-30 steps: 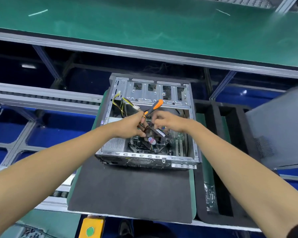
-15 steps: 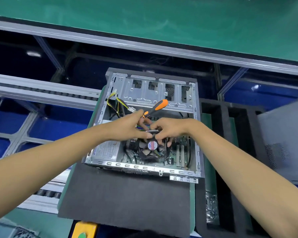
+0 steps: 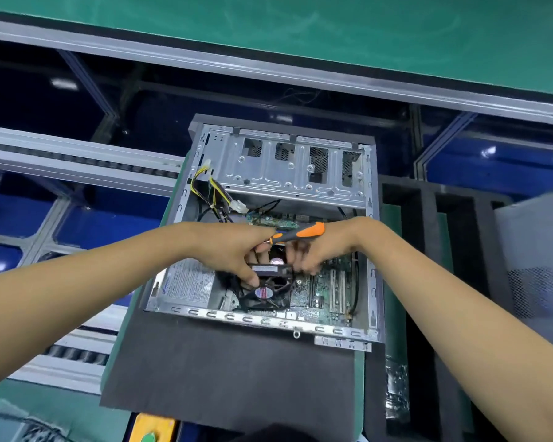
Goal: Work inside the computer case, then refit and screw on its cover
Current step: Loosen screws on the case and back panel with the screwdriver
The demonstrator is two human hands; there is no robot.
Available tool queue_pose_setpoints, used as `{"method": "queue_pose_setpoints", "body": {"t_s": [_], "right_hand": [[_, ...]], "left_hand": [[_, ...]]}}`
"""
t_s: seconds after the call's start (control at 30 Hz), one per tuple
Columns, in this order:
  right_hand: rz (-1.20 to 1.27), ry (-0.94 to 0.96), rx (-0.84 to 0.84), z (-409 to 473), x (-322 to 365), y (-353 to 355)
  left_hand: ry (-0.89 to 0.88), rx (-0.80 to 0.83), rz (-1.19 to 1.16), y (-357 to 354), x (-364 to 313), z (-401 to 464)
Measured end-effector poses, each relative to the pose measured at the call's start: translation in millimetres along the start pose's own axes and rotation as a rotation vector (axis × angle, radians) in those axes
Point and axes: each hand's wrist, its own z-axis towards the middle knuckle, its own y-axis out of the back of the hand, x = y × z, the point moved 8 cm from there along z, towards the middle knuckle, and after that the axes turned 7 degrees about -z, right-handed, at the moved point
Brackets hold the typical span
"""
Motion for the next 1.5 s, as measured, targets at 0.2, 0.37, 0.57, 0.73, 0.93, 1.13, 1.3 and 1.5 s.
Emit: {"method": "queue_pose_setpoints", "body": {"t_s": [0.2, 0.37, 0.57, 0.73, 0.93, 1.13, 1.3, 1.5], "right_hand": [[-0.052, -0.155, 0.156, -11.8, -26.3, -25.3], [-0.102, -0.043, 0.195, -11.4, -14.4, -33.2], [-0.060, 0.063, 0.255, -8.4, -6.9, -36.6], [-0.156, 0.017, 0.315, -0.2, -15.7, -58.9], [-0.439, -0.031, 0.143, 1.3, -11.8, -56.0], [-0.611, -0.017, 0.005, -4.7, -11.9, -39.6], [-0.497, -0.050, -0.085, -4.2, -18.7, -22.2], [-0.114, 0.155, -0.354, -23.1, 15.6, 16.4]], "left_hand": [[0.032, 0.079, 0.150, -8.4, -1.5, -1.9], [0.040, 0.172, 0.158, -11.1, -7.9, -6.5], [0.024, 0.229, 0.044, -17.9, -11.9, -7.0], [0.057, 0.355, 0.026, -36.1, -4.7, -5.0], [0.115, 0.443, -0.073, -45.4, 5.8, -2.8], [0.181, 0.446, -0.151, -47.0, 6.1, 0.2], [0.220, 0.519, -0.187, -42.6, -0.4, -8.3], [0.296, 0.438, -0.303, -43.8, -4.9, -6.0]]}}
